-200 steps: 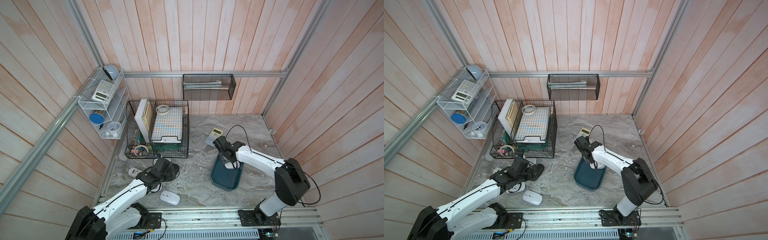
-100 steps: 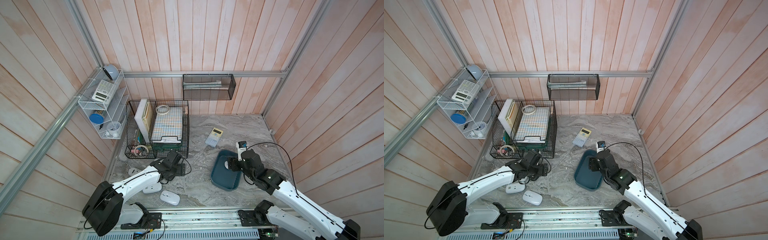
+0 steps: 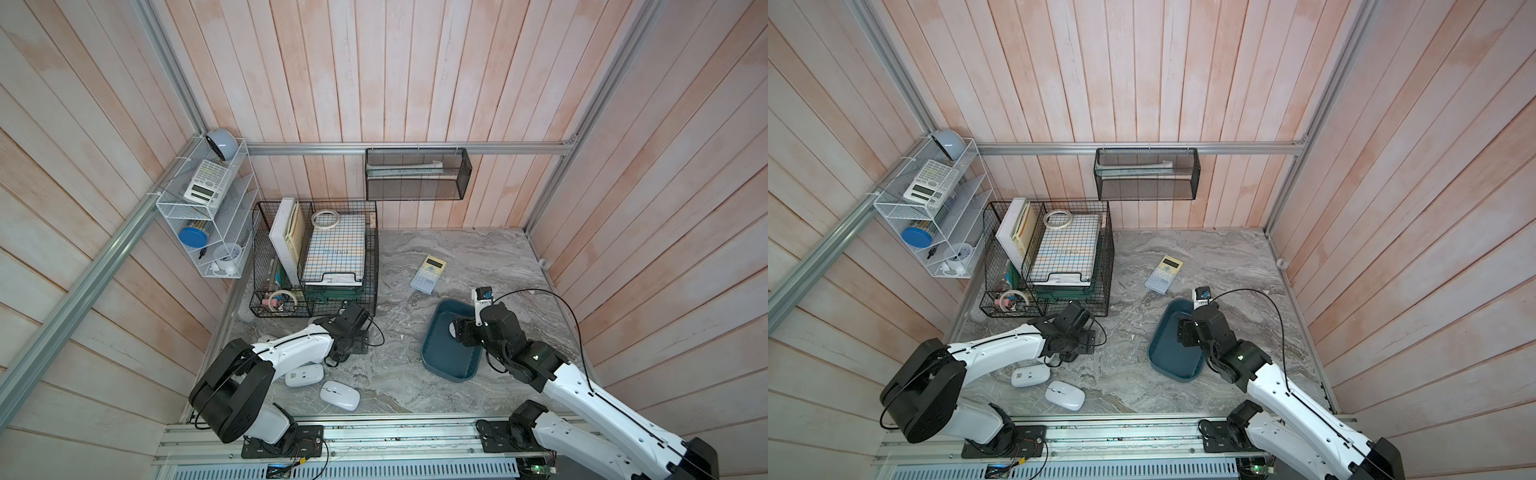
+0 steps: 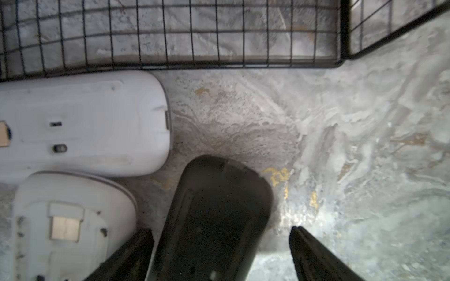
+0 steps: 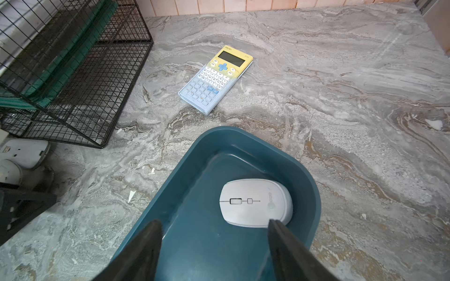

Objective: Put the mouse in the storage box
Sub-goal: Pick up the mouse from the center of the board.

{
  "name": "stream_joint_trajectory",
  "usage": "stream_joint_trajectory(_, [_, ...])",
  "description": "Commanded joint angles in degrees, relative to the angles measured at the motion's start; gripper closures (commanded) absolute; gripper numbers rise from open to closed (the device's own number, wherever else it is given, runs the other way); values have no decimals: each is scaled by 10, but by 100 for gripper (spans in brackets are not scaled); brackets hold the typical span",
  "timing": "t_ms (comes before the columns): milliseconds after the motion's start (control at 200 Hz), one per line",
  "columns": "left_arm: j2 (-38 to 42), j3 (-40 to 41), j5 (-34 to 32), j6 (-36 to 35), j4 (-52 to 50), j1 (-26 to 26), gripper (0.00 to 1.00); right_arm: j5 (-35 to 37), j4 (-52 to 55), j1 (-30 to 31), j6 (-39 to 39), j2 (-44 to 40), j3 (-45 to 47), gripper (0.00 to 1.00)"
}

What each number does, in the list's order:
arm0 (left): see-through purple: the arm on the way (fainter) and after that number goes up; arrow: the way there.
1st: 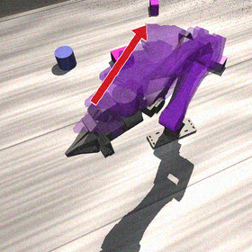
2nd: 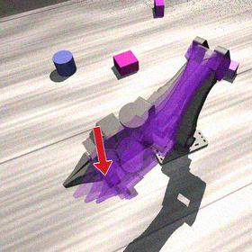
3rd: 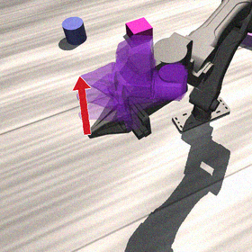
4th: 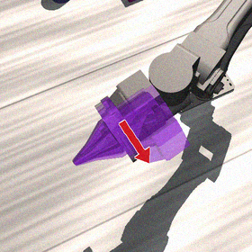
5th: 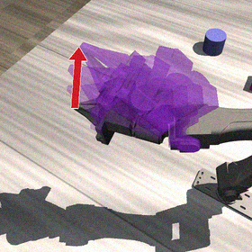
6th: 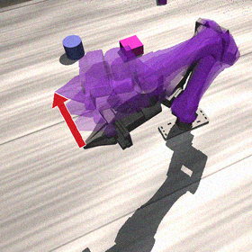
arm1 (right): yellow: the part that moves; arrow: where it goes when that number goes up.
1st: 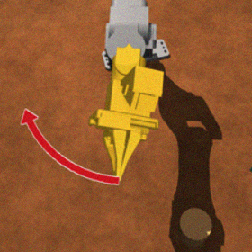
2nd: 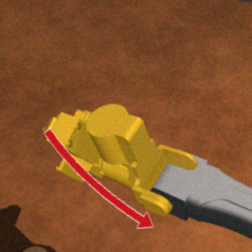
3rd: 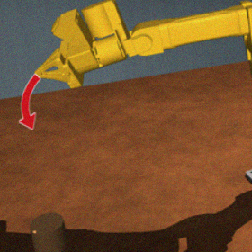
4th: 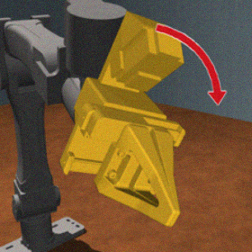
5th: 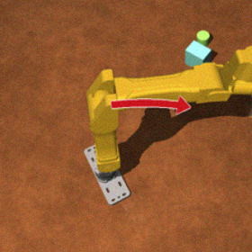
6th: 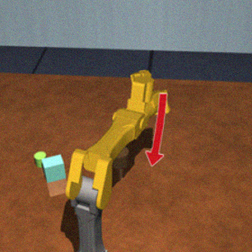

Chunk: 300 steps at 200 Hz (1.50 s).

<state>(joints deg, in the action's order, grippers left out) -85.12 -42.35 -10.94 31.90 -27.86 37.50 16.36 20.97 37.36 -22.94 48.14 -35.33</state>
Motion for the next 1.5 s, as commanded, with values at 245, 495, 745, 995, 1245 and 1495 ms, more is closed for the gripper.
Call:
stream_joint_trajectory(245, [-11, 29, 8, 43, -9, 19, 27, 4, 0, 2, -6, -6, -2, 27])
stream_joint_trajectory(495, [-37, 10, -9, 44, -21, 24, 44, 2, 6, 2, -13, -24, 1, 27])
stream_joint_trajectory(745, [51, 3, 4, 19, -16, 28, 56, -8, 14, 2, -17, -30, -4, 27])
stream_joint_trajectory(995, [197, -26, 7, -156, 91, 133, 60, -180, 49, 3, -62, -60, -49, 27])
stream_joint_trajectory(1245, [243, 32, 30, -372, 253, 219, 60, -356, -65, 6, -151, -119, -31, 29])
stream_joint_trajectory(1495, [236, 59, 3, -488, 292, 274, 60, -366, -121, 48, -201, -53, -25, 31])
